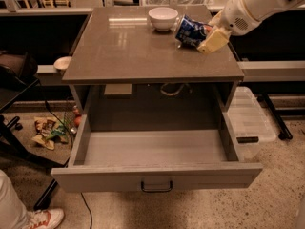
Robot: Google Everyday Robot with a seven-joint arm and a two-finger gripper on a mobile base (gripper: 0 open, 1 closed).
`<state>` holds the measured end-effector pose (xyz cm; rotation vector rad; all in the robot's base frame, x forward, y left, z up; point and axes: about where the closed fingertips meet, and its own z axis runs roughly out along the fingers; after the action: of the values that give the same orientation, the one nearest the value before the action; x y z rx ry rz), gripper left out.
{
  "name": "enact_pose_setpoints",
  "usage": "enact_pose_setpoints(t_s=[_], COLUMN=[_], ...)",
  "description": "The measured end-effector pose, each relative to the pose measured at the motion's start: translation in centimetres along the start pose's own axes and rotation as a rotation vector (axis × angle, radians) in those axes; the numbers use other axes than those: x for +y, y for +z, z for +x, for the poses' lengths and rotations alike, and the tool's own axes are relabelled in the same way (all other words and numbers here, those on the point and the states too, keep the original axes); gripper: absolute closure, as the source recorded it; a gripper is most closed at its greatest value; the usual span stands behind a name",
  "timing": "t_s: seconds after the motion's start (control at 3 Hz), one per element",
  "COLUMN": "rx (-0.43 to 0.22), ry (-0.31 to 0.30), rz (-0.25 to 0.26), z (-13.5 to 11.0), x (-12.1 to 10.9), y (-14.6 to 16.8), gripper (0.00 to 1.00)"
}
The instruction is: Pick pepsi can from top drawer and place on counter
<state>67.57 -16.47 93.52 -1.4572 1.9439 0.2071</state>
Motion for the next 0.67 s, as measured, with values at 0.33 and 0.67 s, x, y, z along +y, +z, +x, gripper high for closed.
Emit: enact_pose_setpoints(t_s=[0.33, 0.67], rx=[0.017, 0.085], ry=[0.027, 0.079], rz=[0.008, 0.021], z=[-0.3, -2.6], x=[-0.3, -1.1], y=[0.7, 3.5], gripper=[1.0, 1.0])
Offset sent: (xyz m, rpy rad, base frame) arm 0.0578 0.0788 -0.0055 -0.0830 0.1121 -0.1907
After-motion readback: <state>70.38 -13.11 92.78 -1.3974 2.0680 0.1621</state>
